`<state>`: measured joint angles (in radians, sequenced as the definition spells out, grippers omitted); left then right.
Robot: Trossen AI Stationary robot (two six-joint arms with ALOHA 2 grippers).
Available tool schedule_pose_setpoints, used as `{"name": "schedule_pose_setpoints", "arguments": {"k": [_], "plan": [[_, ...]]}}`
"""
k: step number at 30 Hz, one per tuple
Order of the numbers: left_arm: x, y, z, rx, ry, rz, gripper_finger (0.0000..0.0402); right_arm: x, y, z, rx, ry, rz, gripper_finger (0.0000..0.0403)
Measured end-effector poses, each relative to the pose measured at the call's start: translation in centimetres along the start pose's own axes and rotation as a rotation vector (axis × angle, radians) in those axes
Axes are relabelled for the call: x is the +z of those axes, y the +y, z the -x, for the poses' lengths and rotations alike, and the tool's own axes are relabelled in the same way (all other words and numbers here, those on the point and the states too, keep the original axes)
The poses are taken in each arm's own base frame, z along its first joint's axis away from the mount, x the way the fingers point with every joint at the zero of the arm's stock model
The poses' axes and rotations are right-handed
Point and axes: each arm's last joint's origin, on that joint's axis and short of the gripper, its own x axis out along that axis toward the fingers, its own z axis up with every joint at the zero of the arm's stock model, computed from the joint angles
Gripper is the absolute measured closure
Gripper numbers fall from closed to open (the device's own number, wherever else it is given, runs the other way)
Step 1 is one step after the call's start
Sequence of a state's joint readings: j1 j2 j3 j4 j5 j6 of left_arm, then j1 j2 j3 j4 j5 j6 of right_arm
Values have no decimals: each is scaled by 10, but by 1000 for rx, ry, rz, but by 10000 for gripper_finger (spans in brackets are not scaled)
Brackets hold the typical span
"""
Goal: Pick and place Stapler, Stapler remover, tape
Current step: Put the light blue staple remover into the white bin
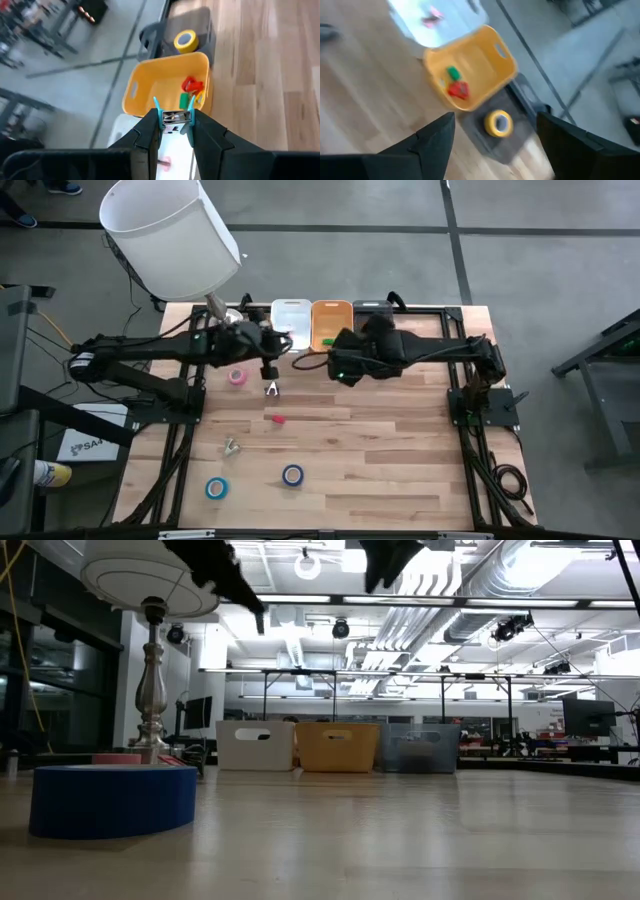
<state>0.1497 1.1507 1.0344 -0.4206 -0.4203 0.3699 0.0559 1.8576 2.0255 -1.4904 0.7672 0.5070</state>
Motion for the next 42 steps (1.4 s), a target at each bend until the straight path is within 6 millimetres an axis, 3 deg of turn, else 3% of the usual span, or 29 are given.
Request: {"name": "schedule_pose_setpoints", "arguments": {"k": [10, 20, 27, 31, 42], "plan": [[-32, 18, -67, -76, 199, 152, 319, -26, -55, -3, 9, -33, -118, 132], [-62, 33, -106, -50, 342, 383, 319, -86, -95, -14, 94, -48, -314, 132], [-81, 38, -126, 2, 422, 555, 318, -121, -100, -23, 113, -23, -358, 132], [-90, 36, -137, 14, 470, 621, 291, -132, -99, -30, 129, -18, -348, 132], [-90, 34, -141, 31, 461, 684, 236, -134, -100, -41, 143, -1, -231, 132]]}}
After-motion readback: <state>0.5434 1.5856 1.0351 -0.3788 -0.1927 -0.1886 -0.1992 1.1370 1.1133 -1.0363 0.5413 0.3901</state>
